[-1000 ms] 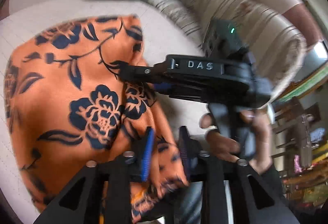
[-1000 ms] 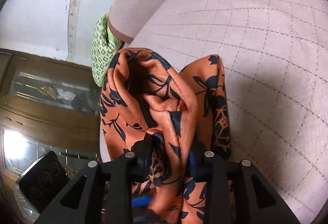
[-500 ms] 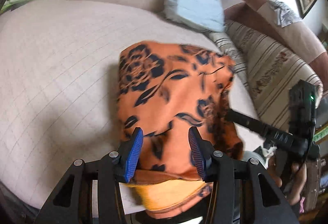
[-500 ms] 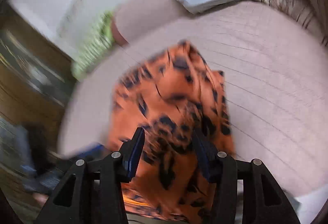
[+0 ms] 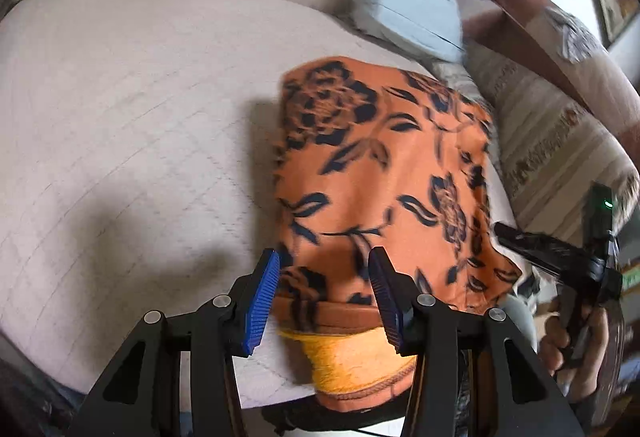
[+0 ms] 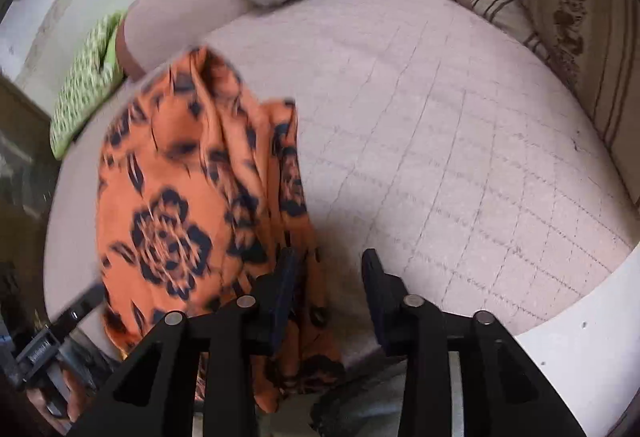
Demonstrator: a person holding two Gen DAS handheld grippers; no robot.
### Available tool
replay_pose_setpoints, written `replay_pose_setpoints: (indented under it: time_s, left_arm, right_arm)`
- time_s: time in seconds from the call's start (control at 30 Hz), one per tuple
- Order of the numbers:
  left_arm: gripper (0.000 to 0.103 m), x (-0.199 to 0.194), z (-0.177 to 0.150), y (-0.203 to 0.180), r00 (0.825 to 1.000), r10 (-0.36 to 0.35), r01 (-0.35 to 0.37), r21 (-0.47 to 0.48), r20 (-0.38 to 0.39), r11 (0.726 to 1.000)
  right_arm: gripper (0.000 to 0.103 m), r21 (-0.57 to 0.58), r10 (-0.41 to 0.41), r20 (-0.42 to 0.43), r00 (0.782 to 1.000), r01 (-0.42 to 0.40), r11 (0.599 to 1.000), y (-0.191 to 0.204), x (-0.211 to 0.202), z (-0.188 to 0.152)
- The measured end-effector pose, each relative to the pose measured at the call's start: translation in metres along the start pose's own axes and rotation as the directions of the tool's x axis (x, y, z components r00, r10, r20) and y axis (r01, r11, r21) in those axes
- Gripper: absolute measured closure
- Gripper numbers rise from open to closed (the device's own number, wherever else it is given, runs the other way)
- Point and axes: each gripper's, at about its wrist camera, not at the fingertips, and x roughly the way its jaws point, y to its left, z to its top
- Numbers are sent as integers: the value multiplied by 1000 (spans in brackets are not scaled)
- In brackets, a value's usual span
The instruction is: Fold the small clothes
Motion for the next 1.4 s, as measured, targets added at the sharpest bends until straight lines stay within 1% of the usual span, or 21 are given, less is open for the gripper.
replay_pose_setpoints:
  time_s: [0.07, 0.1, 0.17, 0.2, 0.27, 0.37, 0.5, 0.6, 0.63, 0.67, 0.7, 0.77, 0.8, 0.87, 0.9, 0.93, 1.0, 1.07, 1.13, 1.2, 1.4]
  left_arm:
    - [59, 2, -5, 3, 1000, 27, -27, 10, -10, 1000]
    - [59, 6, -9, 4, 999, 21, -20, 15, -28, 1000]
    - [59, 9, -14, 4, 998, -19, 20, 12, -53, 1000]
    - [60, 11, -16, 4, 997, -50, 50, 6, -61, 999]
    - [64, 15, -20, 3, 993, -84, 84, 1, -89, 996]
    - [75, 21, -30, 0, 985, -25, 35, 54, -170, 998]
    - [93, 15, -51, 8, 971, -49, 62, 49, -236, 997]
    - [94, 6, -61, 10, 961, -53, 69, 51, -270, 996]
    - [94, -3, -59, 8, 961, -96, 111, 44, -260, 993]
    - [93, -14, -53, 8, 965, -138, 148, 29, -225, 989]
    - [86, -21, -48, 9, 970, -155, 162, 20, -188, 987]
    - [53, -36, -25, 13, 990, -128, 129, 1, -65, 992]
    - [30, -36, -15, 14, 996, -94, 94, -5, -13, 996]
    - [28, -24, 3, 16, 999, -34, 34, 0, 30, 999]
    - [30, -12, 11, 17, 1000, -8, 8, 1, 10, 1000]
    - [30, 4, 18, 19, 1000, 6, -6, -7, -25, 1000]
    - [32, 28, 25, 17, 997, -23, 23, -8, -75, 1000]
    - [33, 44, 28, 20, 993, -67, 65, -31, -96, 997]
    - [41, 52, 28, 25, 985, -145, 140, -60, -98, 988]
    - [45, 55, 29, 28, 985, -143, 138, -57, -98, 989]
    - [46, 68, 41, 31, 981, -154, 145, -82, -120, 986]
  right_arm:
    - [62, 26, 85, 52, 995, -86, 996, -2, -11, 2]
    - [54, 24, 152, 73, 986, -154, 988, -7, -14, 2]
    - [40, 0, 283, 79, 956, -284, 959, 0, -13, -1]
    - [41, -9, 330, 61, 942, -330, 944, 4, -6, -2]
    - [41, 1, 317, 23, 948, -317, 948, 8, 8, -3]
    - [43, 35, 227, 0, 974, -227, 973, 1, 25, -12]
    - [43, 55, 191, -10, 982, -190, 980, -10, 23, -19]
    - [43, 59, 153, -8, 988, -153, 986, -7, 23, -21]
    - [43, 67, 159, -7, 987, -158, 985, -8, 21, -23]
    - [42, 79, 181, -7, 984, -180, 981, -8, 20, -19]
    - [42, 95, 253, 8, 967, -253, 963, -10, 14, -17]
    - [40, 71, 317, 34, 948, -319, 945, -7, 4, -12]
    - [30, 50, 331, 43, 943, -333, 942, -4, 1, -7]
    - [24, 43, 387, 31, 921, -388, 920, -2, 6, 3]
    - [25, 46, 406, 9, 914, -406, 913, 3, 16, 12]
    - [24, 50, 383, -17, 923, -382, 923, 7, 29, 20]
    - [28, 38, 331, -44, 943, -330, 943, 12, 46, 26]
    - [32, 33, 331, -76, 940, -330, 943, 16, 62, 24]
    - [38, 6, 322, -93, 942, -322, 947, 20, 68, 16]
    - [45, -13, 315, -106, 943, -318, 948, 23, 70, 13]
    - [46, 34, 353, -140, 925, -352, 935, 18, 85, 17]
